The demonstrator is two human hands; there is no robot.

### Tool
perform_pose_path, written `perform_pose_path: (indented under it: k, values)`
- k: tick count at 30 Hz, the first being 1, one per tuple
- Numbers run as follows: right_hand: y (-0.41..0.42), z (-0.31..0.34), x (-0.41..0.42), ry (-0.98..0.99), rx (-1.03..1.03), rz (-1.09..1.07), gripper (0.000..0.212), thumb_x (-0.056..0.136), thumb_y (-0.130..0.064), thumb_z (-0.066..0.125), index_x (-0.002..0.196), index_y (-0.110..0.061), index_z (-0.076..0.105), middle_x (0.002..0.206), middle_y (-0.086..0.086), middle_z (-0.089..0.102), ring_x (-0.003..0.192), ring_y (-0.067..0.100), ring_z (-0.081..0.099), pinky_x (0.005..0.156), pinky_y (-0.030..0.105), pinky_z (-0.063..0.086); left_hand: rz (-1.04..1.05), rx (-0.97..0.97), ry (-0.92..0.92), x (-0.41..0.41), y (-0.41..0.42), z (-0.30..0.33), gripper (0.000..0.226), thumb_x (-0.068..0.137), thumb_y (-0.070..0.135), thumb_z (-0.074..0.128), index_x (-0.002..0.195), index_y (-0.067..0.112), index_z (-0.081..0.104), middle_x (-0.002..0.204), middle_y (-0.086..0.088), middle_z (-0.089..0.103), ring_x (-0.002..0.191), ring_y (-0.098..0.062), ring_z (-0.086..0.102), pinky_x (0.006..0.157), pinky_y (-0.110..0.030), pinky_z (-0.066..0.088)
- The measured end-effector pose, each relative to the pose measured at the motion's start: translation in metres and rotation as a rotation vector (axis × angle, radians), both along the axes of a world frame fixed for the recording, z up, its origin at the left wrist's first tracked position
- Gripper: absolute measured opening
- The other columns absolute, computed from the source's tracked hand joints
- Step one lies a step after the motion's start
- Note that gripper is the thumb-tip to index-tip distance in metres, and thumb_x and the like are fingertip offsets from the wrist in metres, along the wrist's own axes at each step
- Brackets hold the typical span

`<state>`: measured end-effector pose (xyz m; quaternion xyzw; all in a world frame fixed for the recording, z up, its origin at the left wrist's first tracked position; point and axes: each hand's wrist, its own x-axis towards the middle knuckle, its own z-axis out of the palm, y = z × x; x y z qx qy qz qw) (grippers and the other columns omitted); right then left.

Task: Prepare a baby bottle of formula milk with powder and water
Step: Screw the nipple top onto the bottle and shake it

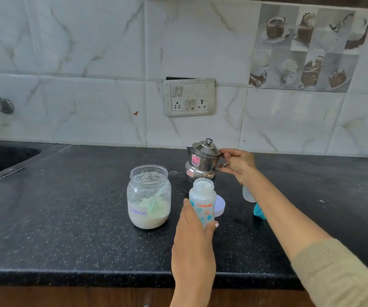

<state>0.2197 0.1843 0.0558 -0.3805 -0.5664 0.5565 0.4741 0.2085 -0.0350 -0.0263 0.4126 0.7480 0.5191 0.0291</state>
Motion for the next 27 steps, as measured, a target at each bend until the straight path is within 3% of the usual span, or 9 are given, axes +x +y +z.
perform_pose_path:
  k: [4, 10, 17, 27]
  values:
    - [0.007, -0.01, -0.011, -0.02, 0.003, 0.02, 0.019, 0.093, 0.001, 0.052, 0.093, -0.008, 0.069, 0.109, 0.013, 0.065, 0.084, 0.029, 0.06, 0.075, 0.037, 0.057, -0.005, 0.003, 0.003, -0.001, 0.0, -0.001, 0.07, 0.093, 0.038, 0.052, 0.148, 0.032, 0.01, 0.147, 0.015, 0.033, 0.133, -0.006, 0.036, 0.102, -0.03, 0.041]
    - [0.01, -0.019, -0.016, -0.039, 0.023, 0.041, 0.02, 0.093, 0.0, 0.052, 0.094, -0.011, 0.069, 0.099, 0.008, 0.065, 0.078, 0.029, 0.06, 0.059, 0.03, 0.059, 0.006, -0.024, -0.01, 0.001, -0.002, 0.002, 0.071, 0.093, 0.04, 0.05, 0.149, 0.03, 0.008, 0.147, 0.013, 0.033, 0.132, -0.008, 0.036, 0.099, -0.029, 0.039]
    - [0.008, -0.022, -0.015, -0.063, 0.015, 0.046, 0.02, 0.093, 0.0, 0.053, 0.1, -0.007, 0.07, 0.103, 0.007, 0.065, 0.085, 0.03, 0.064, 0.077, 0.039, 0.058, 0.01, -0.049, -0.001, 0.002, -0.003, 0.003, 0.072, 0.092, 0.04, 0.051, 0.149, 0.029, 0.008, 0.148, 0.012, 0.032, 0.133, -0.009, 0.036, 0.099, -0.029, 0.039]
    - [0.004, -0.021, -0.014, -0.084, 0.025, 0.085, 0.022, 0.092, 0.0, 0.053, 0.106, -0.005, 0.069, 0.106, 0.008, 0.064, 0.099, 0.036, 0.066, 0.076, 0.037, 0.058, 0.008, -0.05, 0.0, 0.001, -0.003, 0.002, 0.073, 0.093, 0.04, 0.05, 0.149, 0.028, 0.006, 0.149, 0.012, 0.031, 0.133, -0.008, 0.036, 0.098, -0.028, 0.039]
